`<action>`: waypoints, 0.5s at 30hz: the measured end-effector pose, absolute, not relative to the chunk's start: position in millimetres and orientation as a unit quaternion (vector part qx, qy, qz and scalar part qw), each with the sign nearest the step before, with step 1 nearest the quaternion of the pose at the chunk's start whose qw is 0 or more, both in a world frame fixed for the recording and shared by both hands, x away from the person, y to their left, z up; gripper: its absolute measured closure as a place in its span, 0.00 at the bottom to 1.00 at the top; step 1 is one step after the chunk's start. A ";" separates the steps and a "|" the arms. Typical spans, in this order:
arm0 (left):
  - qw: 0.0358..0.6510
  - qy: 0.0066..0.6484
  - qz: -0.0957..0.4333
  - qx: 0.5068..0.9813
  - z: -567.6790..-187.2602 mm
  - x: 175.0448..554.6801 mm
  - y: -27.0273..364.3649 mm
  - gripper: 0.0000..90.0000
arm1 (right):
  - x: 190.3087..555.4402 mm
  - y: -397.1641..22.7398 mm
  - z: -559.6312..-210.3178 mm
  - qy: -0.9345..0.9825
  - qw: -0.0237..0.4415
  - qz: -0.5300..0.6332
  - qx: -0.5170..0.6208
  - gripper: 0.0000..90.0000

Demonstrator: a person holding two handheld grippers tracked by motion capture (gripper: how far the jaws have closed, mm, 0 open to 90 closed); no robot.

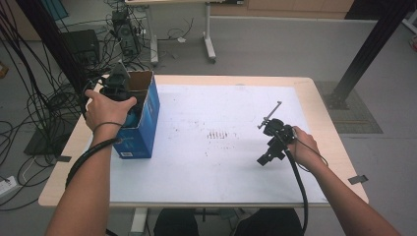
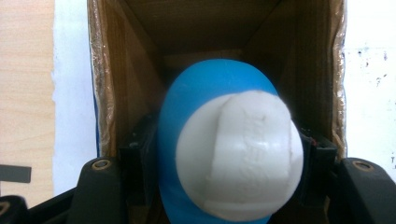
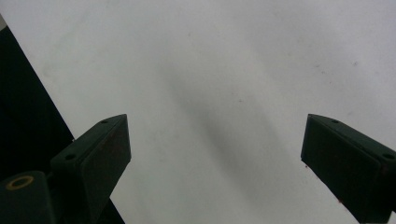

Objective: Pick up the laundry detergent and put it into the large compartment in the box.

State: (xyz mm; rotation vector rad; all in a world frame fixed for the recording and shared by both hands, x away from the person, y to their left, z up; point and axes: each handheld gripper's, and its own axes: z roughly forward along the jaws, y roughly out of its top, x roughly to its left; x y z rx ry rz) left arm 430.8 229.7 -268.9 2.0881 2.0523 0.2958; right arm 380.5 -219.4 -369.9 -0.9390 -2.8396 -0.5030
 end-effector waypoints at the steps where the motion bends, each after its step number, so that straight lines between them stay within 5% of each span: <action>1: 0.100 0.693 0.101 0.707 -269.1 430.9 229.9 0.42 | 380.4 -219.1 -369.7 -0.935 0.057 -0.166 -0.309 0.09; 15: 0.100 0.693 0.097 0.707 -268.9 430.8 231.6 0.42 | 380.4 -220.4 -369.4 -0.935 0.054 -0.168 -0.308 0.09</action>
